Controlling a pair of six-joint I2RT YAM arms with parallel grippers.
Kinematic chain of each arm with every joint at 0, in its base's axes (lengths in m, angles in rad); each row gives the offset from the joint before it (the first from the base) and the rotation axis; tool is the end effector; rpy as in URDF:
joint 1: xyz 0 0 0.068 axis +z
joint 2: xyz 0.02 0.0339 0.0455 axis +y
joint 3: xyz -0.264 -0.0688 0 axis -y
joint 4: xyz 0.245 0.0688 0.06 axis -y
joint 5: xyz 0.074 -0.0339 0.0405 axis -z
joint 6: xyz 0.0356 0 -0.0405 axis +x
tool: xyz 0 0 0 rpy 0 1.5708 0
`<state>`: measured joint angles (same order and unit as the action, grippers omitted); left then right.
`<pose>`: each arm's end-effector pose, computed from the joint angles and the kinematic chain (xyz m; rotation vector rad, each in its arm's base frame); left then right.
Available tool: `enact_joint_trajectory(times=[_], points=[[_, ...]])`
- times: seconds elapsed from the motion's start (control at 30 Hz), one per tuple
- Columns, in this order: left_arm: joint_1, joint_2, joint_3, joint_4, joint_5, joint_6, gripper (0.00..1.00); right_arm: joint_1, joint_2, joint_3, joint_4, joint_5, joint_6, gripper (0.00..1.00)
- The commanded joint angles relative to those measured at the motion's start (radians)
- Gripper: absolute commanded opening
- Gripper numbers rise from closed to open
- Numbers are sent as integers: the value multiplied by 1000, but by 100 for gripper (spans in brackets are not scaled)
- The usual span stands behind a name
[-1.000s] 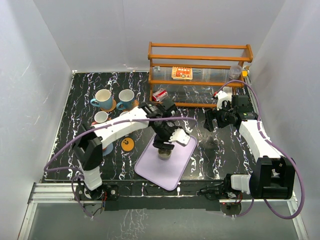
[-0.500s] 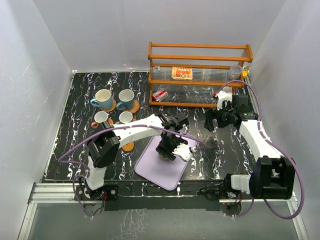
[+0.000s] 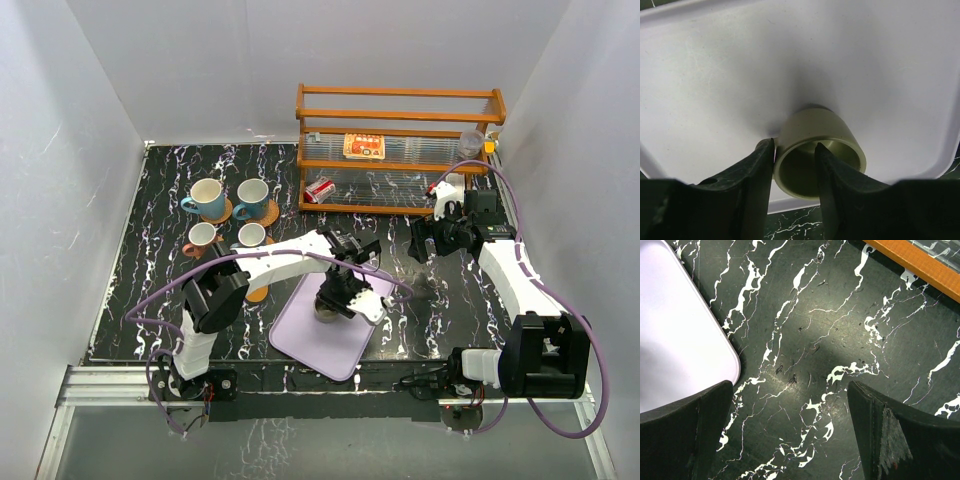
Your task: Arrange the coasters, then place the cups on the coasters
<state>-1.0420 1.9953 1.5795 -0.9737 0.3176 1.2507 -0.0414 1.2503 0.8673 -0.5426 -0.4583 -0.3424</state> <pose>0.1904 -0.3480 0.2039 2.6582 1.1550 -0.4341 0.2506 0.0054 0.2435 -0.5447 2.3440 0.3964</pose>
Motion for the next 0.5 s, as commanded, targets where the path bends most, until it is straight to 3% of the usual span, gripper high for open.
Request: enact_joint_trajectory(times=[0.0, 0.47], points=[[-5, 0, 33, -52, -27, -78, 36, -5, 5, 7, 27, 2, -15, 98], [12, -131, -141, -2, -141, -290, 40, -4, 15, 8, 25, 1, -17, 98]])
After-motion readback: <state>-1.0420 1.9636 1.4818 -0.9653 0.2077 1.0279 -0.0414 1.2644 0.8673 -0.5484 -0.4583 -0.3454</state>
